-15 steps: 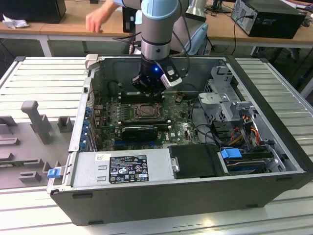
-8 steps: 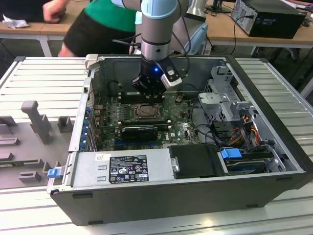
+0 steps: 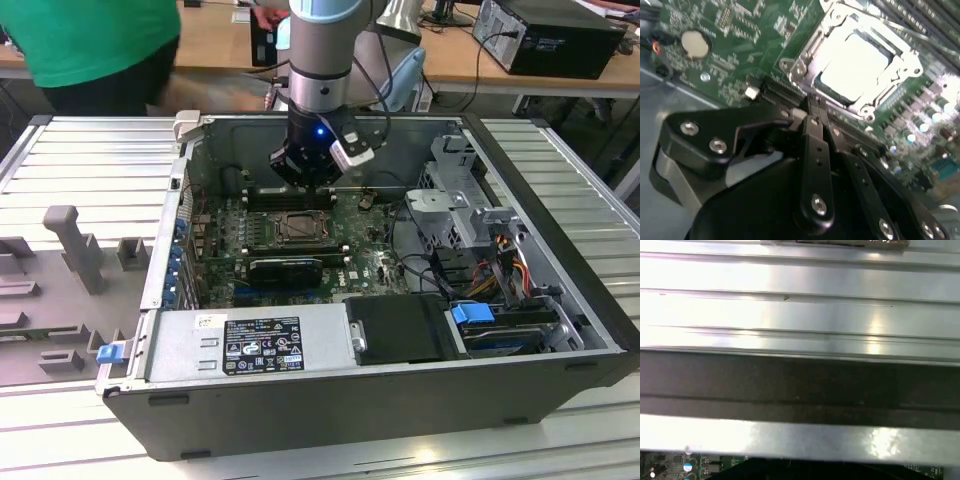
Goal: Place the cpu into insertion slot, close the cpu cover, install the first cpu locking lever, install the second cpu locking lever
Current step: 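Install the first cpu locking lever, then install the second cpu locking lever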
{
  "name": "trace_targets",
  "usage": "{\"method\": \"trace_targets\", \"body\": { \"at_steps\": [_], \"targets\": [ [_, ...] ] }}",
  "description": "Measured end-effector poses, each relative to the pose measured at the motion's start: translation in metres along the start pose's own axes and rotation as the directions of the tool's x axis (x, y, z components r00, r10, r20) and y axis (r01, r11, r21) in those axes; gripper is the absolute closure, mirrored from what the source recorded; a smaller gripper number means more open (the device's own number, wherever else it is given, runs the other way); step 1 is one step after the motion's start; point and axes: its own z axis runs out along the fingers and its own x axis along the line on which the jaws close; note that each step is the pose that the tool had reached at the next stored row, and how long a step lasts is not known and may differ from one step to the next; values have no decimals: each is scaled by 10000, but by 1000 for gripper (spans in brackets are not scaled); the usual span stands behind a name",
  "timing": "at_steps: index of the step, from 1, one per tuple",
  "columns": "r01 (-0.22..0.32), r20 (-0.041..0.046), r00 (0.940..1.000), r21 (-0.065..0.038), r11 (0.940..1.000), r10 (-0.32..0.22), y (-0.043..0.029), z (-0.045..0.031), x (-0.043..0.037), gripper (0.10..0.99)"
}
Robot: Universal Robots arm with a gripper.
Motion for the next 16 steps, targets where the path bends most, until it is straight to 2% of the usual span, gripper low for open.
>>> {"method": "trace_targets", "body": {
  "at_steps": [16],
  "targets": [
    [-1, -1, 10000, 3, 10000, 1, -76, -4, 4, 980]
  ]
}}
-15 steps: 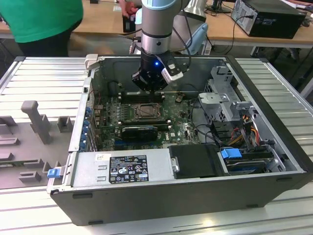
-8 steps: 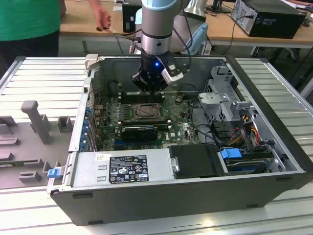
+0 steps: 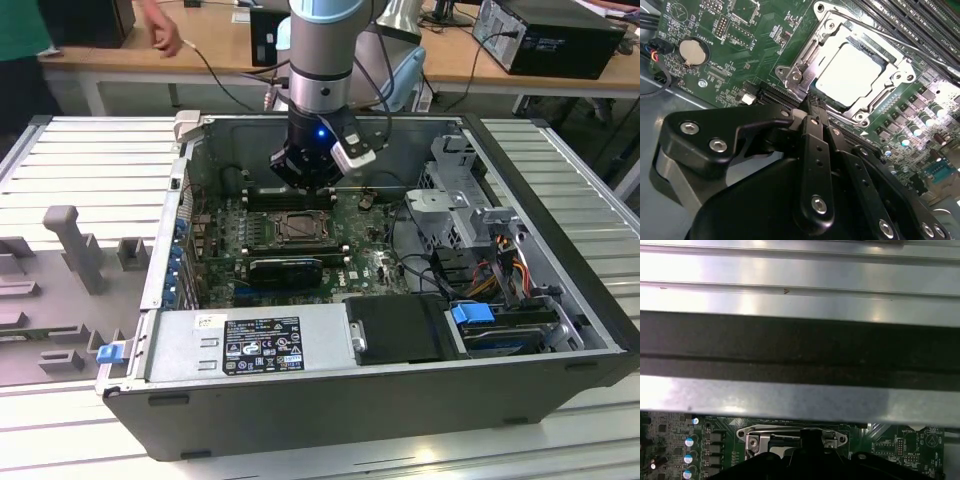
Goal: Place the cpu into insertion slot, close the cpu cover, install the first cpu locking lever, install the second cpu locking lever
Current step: 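Install the second cpu locking lever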
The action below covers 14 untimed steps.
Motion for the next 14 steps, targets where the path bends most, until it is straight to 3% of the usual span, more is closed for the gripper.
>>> {"method": "trace_targets", "body": {
  "at_steps": [14],
  "targets": [
    [1, 0, 10000, 3, 10000, -1, -27, -1, 1, 980]
  ]
}}
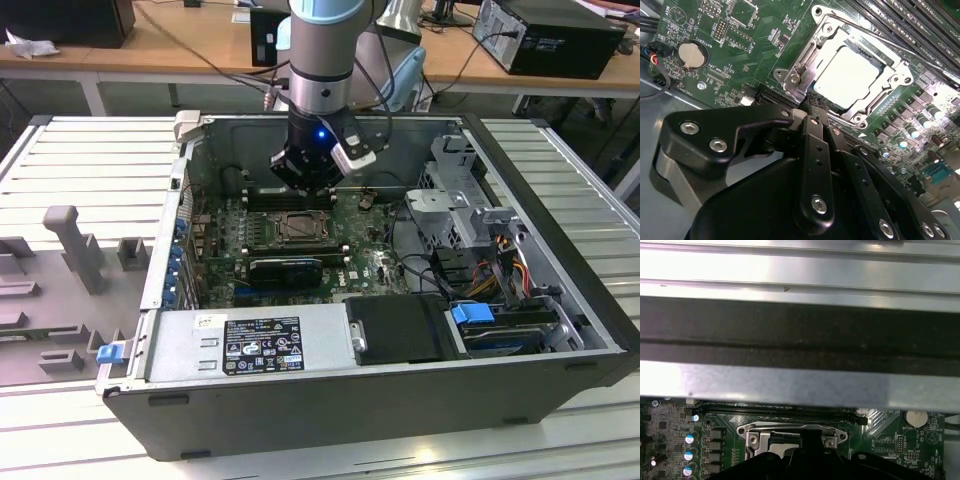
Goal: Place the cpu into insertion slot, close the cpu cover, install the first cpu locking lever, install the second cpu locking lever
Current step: 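Install the second cpu locking lever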
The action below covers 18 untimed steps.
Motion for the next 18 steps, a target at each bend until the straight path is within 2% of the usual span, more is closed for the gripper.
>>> {"method": "trace_targets", "body": {
  "at_steps": [3, 13, 16, 18],
  "targets": [
    [0, 0, 10000, 0, 10000, 0, -18, -1, 1, 980],
    [-1, -1, 10000, 2, 10000, 1, -145, -16, 6, 980],
    [-1, -1, 10000, 1, 10000, 1, -146, -143, 7, 980],
    [1, 0, 10000, -2, 10000, -1, -150, -163, 6, 980]
  ]
}}
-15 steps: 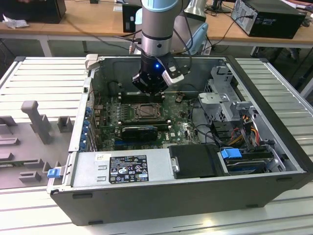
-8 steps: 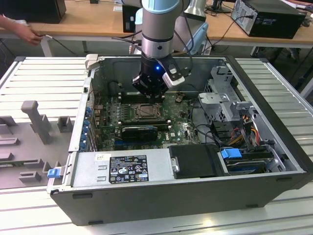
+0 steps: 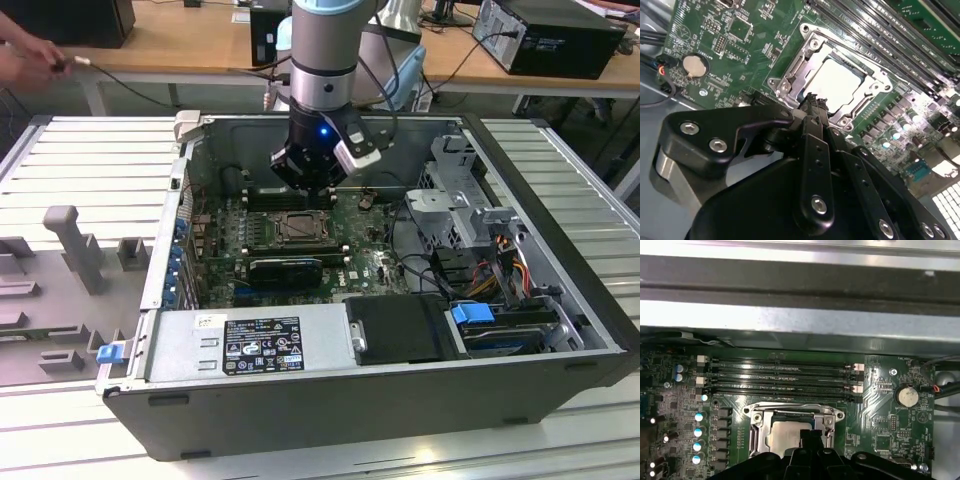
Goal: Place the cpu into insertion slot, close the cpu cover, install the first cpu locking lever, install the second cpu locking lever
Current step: 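Install the second cpu locking lever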
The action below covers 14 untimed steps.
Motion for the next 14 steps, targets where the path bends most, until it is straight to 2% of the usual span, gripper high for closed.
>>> {"method": "trace_targets", "body": {
  "at_steps": [2, 8, 12, 13, 14],
  "targets": [
    [-2, -1, 10000, 1, 10000, 2, -22, -1, 1, 980],
    [-1, -1, 10000, 1, 10000, 1, -152, -9, 7, 980],
    [-3, -1, 10000, 2, 10000, 3, -170, -67, 8, 980],
    [-2, -1, 10000, 3, 10000, 2, -175, -121, 8, 980],
    [-1, -1, 10000, 1, 10000, 1, -182, -131, 9, 980]
  ]
}}
